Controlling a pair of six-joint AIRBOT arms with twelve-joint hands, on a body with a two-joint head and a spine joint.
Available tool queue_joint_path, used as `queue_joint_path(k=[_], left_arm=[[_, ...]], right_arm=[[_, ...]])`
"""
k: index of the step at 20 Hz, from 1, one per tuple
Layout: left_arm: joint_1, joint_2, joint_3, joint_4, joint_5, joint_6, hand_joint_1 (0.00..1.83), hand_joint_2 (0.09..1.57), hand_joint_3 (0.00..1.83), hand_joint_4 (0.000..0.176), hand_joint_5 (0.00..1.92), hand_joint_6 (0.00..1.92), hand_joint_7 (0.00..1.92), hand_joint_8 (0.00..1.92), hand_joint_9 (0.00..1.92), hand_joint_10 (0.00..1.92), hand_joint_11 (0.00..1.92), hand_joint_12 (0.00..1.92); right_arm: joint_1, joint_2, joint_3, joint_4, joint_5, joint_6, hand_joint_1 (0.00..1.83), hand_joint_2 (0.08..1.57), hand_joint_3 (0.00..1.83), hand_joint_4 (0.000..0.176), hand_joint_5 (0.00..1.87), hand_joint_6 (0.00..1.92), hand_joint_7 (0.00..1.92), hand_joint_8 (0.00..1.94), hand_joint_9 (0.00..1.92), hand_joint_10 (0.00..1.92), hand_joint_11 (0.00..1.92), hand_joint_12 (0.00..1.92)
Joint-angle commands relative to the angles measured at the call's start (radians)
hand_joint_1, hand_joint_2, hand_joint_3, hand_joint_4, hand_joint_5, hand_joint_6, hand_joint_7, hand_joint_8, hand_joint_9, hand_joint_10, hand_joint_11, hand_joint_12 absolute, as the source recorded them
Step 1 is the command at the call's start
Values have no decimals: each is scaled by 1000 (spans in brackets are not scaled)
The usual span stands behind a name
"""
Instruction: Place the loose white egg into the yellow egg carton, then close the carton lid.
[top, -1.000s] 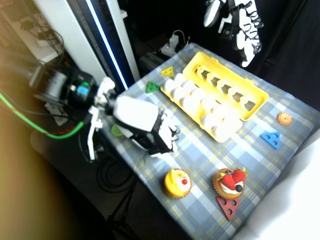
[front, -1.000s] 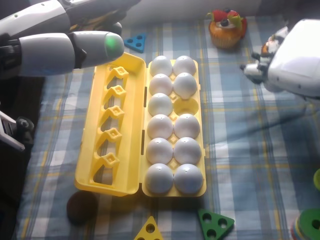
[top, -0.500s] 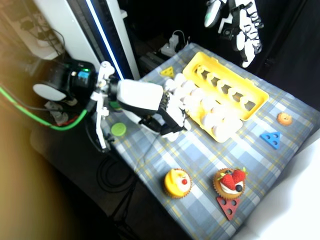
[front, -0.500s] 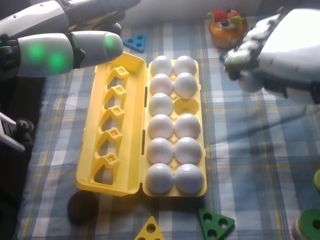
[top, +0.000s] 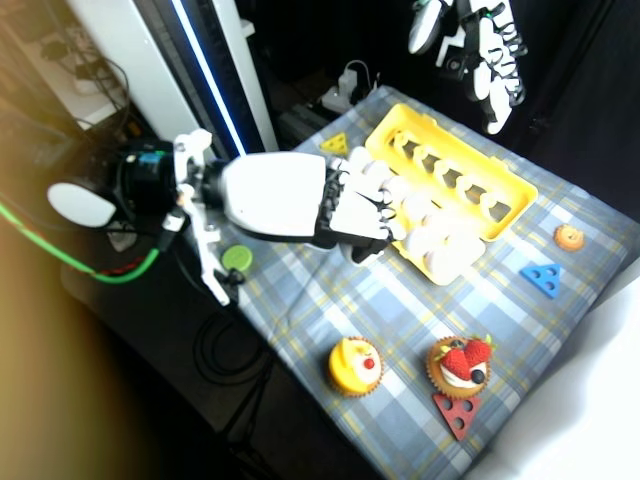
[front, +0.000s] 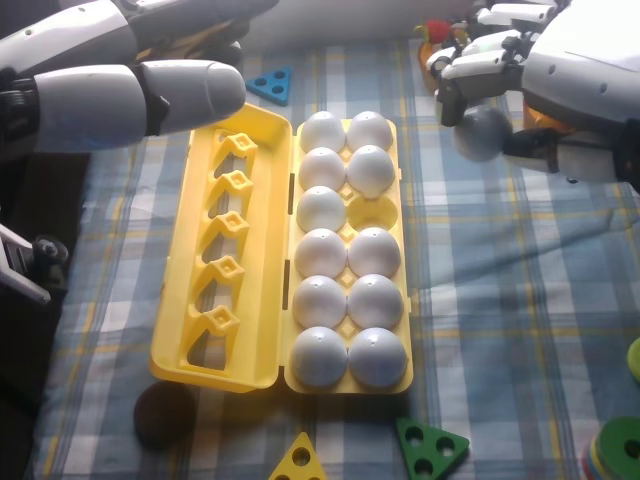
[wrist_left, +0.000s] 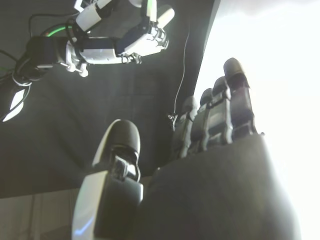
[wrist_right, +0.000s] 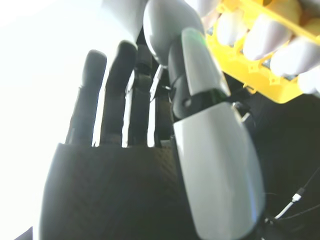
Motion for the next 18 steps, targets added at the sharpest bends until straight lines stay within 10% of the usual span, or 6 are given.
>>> queue_joint_path(k=[1, 13, 15, 16, 17, 18], left_arm=[[-5, 1, 1, -35, -117, -3, 173, 1380, 0, 11, 72, 2, 1, 0, 45, 7, 0, 539], [1, 1, 2, -47, -126, 1, 233, 1374, 0, 25, 69, 2, 4, 0, 51, 12, 0, 513], [2, -3, 5, -49, -126, 2, 255, 1372, 0, 26, 72, 1, 0, 0, 54, 7, 0, 457], [2, -4, 6, -49, -126, 2, 263, 1366, 0, 16, 82, 2, 4, 0, 53, 5, 0, 497], [2, -5, 6, -49, -126, 2, 255, 1364, 0, 12, 87, 2, 3, 0, 54, 4, 0, 557], [2, -6, 7, -49, -126, 2, 293, 1361, 0, 5, 98, 2, 15, 1, 77, 9, 0, 620]], right_arm=[[17, 2, 3, 3, 123, 6, 1146, 1242, 9, 0, 835, 1256, 644, 1495, 493, 1589, 393, 1906], [17, -92, 57, -82, 144, 152, 1125, 1343, 7, 0, 701, 1590, 476, 1621, 312, 1647, 150, 1921], [17, -117, 73, -89, 144, 166, 1037, 1329, 0, 0, 612, 1543, 161, 563, 12, 686, 5, 1603], [17, -129, 80, -95, 144, 174, 998, 1385, 1, 0, 512, 1661, 236, 343, 160, 947, 0, 1705], [17, -150, 89, -102, 144, 182, 1068, 1355, 0, 0, 589, 1571, 500, 1380, 351, 1247, 111, 1769], [17, -174, 101, -108, 144, 189, 1123, 1324, 0, 0, 630, 1406, 630, 1679, 522, 1474, 346, 1777]])
